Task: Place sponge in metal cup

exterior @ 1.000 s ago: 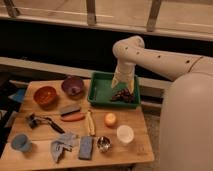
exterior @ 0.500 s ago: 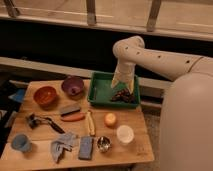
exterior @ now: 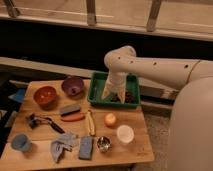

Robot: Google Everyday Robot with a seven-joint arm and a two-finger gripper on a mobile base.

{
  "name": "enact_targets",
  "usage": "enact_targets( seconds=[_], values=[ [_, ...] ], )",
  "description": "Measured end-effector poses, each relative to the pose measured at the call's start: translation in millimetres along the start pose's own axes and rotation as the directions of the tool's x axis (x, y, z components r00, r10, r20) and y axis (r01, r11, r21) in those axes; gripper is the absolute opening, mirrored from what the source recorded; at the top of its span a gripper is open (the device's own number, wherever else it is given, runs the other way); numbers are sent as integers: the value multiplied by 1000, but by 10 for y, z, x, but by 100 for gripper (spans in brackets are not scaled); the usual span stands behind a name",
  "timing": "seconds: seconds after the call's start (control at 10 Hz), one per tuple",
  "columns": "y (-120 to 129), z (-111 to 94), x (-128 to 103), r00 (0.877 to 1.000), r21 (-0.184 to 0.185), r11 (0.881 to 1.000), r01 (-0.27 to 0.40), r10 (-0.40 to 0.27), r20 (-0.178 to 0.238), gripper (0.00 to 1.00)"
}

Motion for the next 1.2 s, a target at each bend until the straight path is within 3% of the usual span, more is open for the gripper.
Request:
enact_targets(
  seconds=[0.3, 0.5, 1.0, 1.2],
  values=[
    [292, 115, 549, 997, -4, 997, 76, -76, -15, 68],
    [472, 215, 874, 990, -22, 991, 134, -135, -51, 68],
    [490, 232, 908, 986, -25, 988, 154, -155, -57, 68],
    [588, 306, 1009, 977, -15, 980, 197, -198, -78, 68]
  ],
)
